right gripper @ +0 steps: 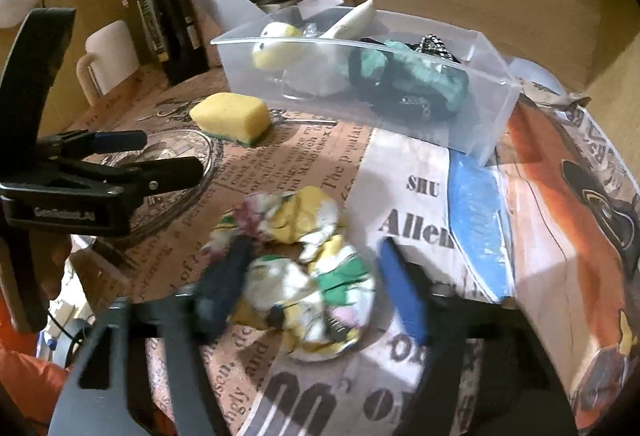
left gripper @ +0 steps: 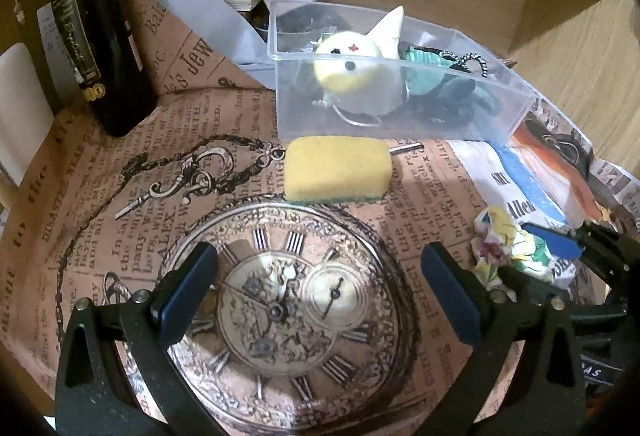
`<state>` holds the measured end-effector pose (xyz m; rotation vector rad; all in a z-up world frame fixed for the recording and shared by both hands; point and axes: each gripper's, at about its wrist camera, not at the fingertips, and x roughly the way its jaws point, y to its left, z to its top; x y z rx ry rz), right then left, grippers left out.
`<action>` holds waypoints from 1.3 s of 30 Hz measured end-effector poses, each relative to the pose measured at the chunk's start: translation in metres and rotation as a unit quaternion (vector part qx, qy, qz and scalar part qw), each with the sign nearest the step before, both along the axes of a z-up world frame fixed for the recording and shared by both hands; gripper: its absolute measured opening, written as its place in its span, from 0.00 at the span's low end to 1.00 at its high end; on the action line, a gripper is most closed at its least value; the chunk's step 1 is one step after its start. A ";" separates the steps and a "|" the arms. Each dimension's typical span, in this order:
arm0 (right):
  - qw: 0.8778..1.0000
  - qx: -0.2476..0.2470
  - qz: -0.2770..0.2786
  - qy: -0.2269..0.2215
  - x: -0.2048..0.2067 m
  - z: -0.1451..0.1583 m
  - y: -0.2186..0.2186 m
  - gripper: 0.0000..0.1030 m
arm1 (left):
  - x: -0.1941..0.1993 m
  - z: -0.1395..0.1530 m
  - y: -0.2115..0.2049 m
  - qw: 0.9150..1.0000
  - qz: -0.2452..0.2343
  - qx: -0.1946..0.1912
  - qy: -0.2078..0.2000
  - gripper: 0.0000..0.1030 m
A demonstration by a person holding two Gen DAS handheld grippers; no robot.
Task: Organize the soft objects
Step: 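Grasp the floral scrunchie with the right gripper while the left gripper grasps the yellow sponge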
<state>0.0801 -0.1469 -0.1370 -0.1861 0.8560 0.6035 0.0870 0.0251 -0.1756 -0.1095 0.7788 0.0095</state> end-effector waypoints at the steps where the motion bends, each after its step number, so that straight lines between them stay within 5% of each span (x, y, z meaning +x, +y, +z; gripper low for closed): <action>1: 1.000 0.001 0.001 -0.001 0.000 0.001 0.000 0.39 | 0.002 0.000 0.001 1.000 0.000 0.000 0.000 1.00; 3: 1.000 0.000 0.000 -0.001 0.002 0.002 0.000 0.20 | 0.008 0.002 0.003 1.000 -0.001 -0.003 0.002 1.00; 6: 1.000 0.003 -0.011 -0.006 0.009 0.003 -0.002 0.13 | 0.019 0.005 0.005 1.000 -0.002 -0.005 0.002 1.00; 18: 0.997 0.025 -0.056 -0.055 0.039 0.032 -0.020 0.12 | 0.061 0.015 0.003 1.000 -0.009 -0.010 -0.007 0.99; 26: 0.992 0.048 -0.082 -0.081 0.053 0.049 -0.033 0.12 | 0.072 0.008 -0.006 0.999 -0.034 0.002 0.008 0.62; 33: 0.989 0.060 -0.087 -0.103 0.057 0.062 -0.033 0.12 | 0.065 0.017 -0.003 0.999 -0.033 -0.006 -0.014 0.61; 39: 0.986 0.068 -0.094 -0.121 0.065 0.074 -0.033 0.12 | 0.048 0.052 -0.003 0.997 -0.034 0.010 -0.065 0.61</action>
